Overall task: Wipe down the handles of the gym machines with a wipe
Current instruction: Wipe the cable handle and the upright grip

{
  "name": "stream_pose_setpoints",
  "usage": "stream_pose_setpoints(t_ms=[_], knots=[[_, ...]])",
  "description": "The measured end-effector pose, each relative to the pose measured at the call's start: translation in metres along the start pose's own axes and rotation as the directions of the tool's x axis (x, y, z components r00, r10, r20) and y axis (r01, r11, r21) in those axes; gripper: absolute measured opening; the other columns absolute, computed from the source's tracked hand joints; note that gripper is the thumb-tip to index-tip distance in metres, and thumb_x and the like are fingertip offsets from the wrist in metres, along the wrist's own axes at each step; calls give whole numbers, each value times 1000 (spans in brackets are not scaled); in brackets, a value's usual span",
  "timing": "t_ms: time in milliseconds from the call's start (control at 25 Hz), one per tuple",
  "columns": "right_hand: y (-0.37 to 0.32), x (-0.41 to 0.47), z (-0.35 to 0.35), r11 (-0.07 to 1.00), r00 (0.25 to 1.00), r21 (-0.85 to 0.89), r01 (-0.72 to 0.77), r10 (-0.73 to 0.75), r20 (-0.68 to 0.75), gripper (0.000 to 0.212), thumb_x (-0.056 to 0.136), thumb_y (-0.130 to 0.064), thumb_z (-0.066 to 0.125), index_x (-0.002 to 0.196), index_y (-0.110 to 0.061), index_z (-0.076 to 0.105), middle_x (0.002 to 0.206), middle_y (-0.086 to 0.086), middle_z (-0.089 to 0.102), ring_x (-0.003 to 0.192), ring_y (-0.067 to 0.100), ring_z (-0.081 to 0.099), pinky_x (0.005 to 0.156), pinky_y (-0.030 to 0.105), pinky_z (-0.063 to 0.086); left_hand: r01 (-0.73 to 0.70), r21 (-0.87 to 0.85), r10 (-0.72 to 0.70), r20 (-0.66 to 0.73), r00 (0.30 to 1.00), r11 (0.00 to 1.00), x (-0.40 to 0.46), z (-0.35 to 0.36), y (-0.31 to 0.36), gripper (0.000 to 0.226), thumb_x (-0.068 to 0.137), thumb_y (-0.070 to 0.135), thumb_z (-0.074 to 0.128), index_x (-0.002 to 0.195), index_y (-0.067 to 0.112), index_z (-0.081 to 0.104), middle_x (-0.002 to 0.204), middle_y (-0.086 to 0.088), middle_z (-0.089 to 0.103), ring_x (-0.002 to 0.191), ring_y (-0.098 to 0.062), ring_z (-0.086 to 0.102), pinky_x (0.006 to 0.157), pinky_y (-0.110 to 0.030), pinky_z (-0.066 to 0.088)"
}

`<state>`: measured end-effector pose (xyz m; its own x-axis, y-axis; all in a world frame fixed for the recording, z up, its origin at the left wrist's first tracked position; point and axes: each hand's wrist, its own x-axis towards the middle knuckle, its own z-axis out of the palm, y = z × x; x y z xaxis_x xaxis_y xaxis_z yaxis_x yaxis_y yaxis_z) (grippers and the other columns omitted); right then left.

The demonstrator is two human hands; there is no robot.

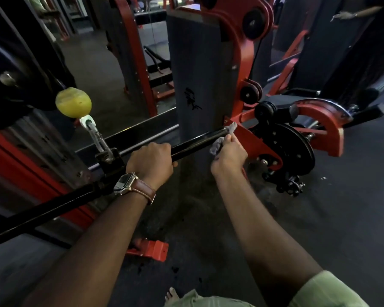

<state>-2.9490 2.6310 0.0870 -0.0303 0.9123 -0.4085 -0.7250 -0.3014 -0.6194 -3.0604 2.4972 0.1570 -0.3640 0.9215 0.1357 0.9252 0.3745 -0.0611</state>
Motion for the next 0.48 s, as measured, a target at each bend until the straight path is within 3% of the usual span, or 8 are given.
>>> stream_pose_setpoints(t_ms=[120, 200, 280, 320, 360, 400, 480], knots=[[-11, 3, 7, 885, 915, 232, -403, 392, 96, 24, 99, -1, 45, 83, -9, 60, 57, 3, 55, 41, 9, 51, 39, 18, 41, 63, -56, -62, 11, 998, 996, 0, -3, -6, 32, 92, 42, 64, 114, 19, 60, 92, -4, 60, 84, -24, 61, 64, -34, 40], [7, -13, 4, 886, 872, 93, -454, 420, 250, 30, 95, 4, 33, 74, -9, 52, 55, 6, 50, 33, 10, 45, 36, 18, 39, 89, -93, -88, 15, 996, 992, 0, -3, -8, 32, 91, 44, 65, 113, 20, 61, 86, 0, 52, 79, -21, 54, 63, -34, 39], [18, -24, 2, 907, 864, -69, -415, 417, 281, 30, 95, 1, 33, 86, -7, 60, 77, 9, 65, 48, 14, 58, 54, 20, 53, 89, -114, -86, 28, 996, 989, 2, -3, -9, 33, 90, 44, 66, 113, 21, 62, 85, 1, 50, 83, -23, 58, 64, -34, 39], [14, -21, 1, 899, 859, -49, -435, 431, 278, 31, 99, -3, 34, 98, -6, 65, 94, 9, 71, 62, 16, 64, 74, 20, 56, 86, -126, -82, 37, 996, 988, 2, -3, -9, 33, 90, 45, 66, 112, 21, 62, 84, 2, 50, 82, -23, 58, 65, -34, 39], [6, -13, 1, 882, 848, 32, -470, 442, 293, 32, 101, -8, 35, 111, -5, 65, 110, 10, 71, 76, 17, 66, 92, 21, 49, 85, -132, -81, 42, 996, 988, 1, -2, -9, 33, 90, 46, 66, 111, 22, 62, 83, 3, 51, 79, -21, 56, 64, -34, 40], [-3, -4, 4, 862, 848, 140, -488, 430, 310, 33, 102, -11, 36, 120, -5, 63, 113, 14, 71, 86, 18, 66, 100, 23, 43, 87, -134, -82, 43, 996, 987, 1, -1, -9, 33, 89, 48, 66, 111, 23, 62, 83, 3, 52, 77, -19, 53, 63, -33, 40], [-10, -5, 12, 827, 846, 257, -499, 402, 350, 31, 102, -11, 40, 123, -7, 63, 106, 13, 74, 95, 21, 70, 104, 33, 47, 89, -143, -85, 34, 996, 986, 1, -1, -9, 32, 89, 47, 66, 111, 24, 62, 83, 3, 53, 75, -17, 51, 63, -33, 40]])
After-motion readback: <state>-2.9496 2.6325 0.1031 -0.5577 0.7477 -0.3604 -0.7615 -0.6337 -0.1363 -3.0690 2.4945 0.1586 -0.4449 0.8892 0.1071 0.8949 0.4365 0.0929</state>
